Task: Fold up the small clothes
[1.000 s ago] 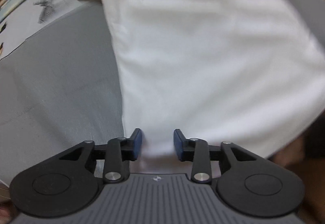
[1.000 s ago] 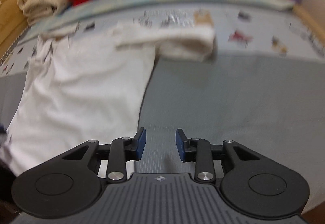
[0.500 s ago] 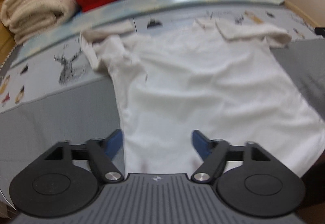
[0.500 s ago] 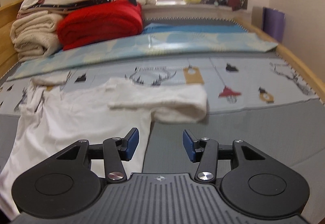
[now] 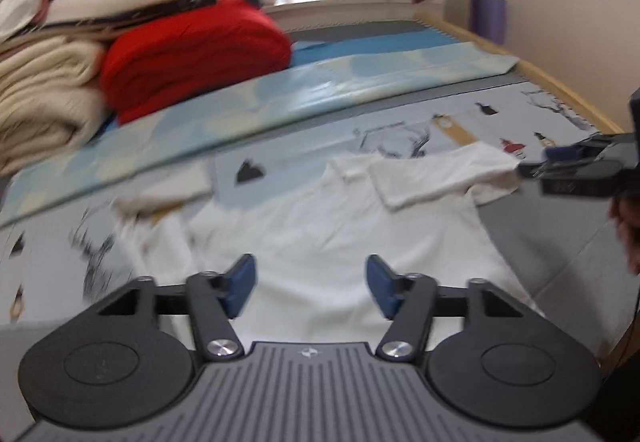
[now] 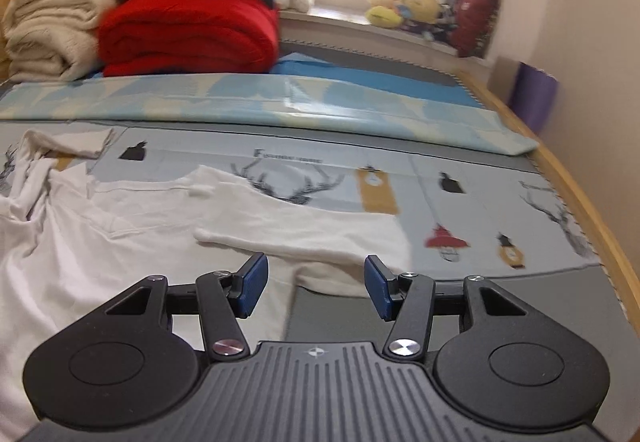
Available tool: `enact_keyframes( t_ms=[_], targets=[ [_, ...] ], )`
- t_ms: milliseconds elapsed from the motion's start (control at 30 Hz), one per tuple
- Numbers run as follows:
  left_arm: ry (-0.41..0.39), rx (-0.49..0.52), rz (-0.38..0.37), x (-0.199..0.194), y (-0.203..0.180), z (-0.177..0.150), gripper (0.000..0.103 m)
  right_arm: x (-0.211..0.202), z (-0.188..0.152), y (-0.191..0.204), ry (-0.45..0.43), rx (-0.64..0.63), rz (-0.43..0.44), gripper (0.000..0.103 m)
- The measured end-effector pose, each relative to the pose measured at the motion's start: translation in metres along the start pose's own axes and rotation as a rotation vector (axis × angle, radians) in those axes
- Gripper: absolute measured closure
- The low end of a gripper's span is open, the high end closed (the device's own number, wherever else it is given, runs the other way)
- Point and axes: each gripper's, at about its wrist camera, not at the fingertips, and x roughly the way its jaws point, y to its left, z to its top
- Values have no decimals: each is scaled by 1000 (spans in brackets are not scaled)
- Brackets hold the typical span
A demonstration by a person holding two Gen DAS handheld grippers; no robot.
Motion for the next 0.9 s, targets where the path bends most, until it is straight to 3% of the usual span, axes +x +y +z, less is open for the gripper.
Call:
enact_keyframes(
  t_ms=[67, 133, 200, 267, 300, 433, 633, 900],
  targets=[
    [-10, 50, 4, 16, -1, 9, 64, 9, 7, 8, 6, -7, 13, 60],
    [-14, 87, 11, 33, 2, 6, 76, 19, 12, 15, 16, -14, 21, 80],
    [50, 85, 26, 61, 10, -6, 84, 28, 17, 20, 21, -18, 23, 88],
    [169, 38, 44, 89, 17, -10, 84, 36, 21, 24, 14, -25, 32, 90],
    [178, 8, 30, 95, 20, -6, 84, 40, 24, 25, 15, -27, 38, 90],
    [106, -20, 4, 102, 25, 8, 82, 62, 34, 26, 34, -32, 32, 90],
    [192, -98, 31, 138, 44, 12, 82, 88, 58, 25, 2, -3, 51, 90],
    [211, -210, 33, 148, 73, 23, 78, 131, 71, 32, 27, -59, 53, 90]
  ],
)
